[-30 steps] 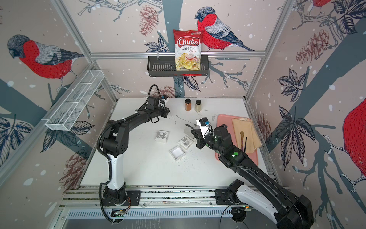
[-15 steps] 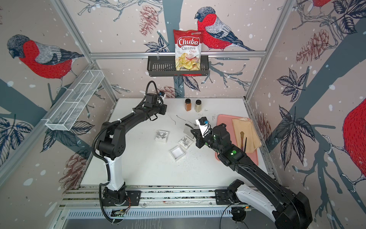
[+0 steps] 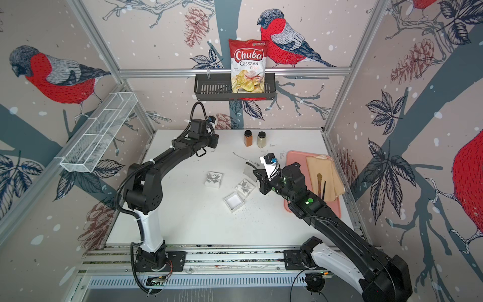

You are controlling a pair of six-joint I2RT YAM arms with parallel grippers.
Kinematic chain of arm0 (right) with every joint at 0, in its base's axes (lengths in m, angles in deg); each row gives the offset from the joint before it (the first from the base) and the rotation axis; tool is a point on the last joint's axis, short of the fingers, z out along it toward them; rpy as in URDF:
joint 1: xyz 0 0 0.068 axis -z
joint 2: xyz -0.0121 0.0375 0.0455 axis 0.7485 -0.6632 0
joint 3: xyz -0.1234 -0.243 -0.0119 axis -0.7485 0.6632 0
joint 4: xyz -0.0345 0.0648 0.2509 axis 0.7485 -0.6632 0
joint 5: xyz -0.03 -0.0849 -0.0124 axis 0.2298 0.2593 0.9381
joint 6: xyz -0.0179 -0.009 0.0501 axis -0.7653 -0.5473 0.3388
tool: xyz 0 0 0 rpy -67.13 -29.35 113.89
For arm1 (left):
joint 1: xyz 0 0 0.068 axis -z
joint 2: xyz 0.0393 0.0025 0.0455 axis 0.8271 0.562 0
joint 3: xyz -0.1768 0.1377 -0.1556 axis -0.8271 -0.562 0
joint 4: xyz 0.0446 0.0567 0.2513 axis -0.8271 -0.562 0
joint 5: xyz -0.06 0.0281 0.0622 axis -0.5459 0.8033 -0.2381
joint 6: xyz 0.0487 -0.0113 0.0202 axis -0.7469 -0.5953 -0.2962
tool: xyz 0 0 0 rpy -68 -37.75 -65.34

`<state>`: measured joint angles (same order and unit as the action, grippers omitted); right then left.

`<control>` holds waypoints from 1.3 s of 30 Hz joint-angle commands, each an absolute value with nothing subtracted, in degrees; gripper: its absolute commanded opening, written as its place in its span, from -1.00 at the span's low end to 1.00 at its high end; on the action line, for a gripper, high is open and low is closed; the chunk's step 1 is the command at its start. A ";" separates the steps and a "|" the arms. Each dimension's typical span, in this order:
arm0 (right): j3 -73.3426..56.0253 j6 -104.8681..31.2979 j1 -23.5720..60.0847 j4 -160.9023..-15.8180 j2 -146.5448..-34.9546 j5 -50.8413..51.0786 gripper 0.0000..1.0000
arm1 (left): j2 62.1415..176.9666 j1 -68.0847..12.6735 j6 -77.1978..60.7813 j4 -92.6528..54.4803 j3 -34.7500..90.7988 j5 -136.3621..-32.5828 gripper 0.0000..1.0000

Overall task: Take the necklace out of the lift-off lid jewelry box
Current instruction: Place the necklace at the center of the board.

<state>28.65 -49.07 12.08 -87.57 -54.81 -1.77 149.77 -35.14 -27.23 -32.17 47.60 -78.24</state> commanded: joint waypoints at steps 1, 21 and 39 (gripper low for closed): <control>28.64 -48.28 12.16 -86.04 -54.66 -2.38 -1.00 | 151.03 -32.90 -27.26 -32.08 47.30 -82.01 -1.00; 29.56 -47.86 12.38 -86.37 -53.01 -2.25 -1.00 | 160.05 -22.74 -17.72 -24.70 41.96 -91.39 -1.00; 29.99 -47.52 12.40 -86.24 -52.16 -2.21 -1.00 | 160.65 -20.91 -15.43 -21.51 40.30 -98.48 -0.17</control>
<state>29.94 -48.19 12.36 -87.62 -52.43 -1.82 162.16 -20.98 -15.87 -24.22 40.96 -96.41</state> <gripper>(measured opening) 0.052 0.404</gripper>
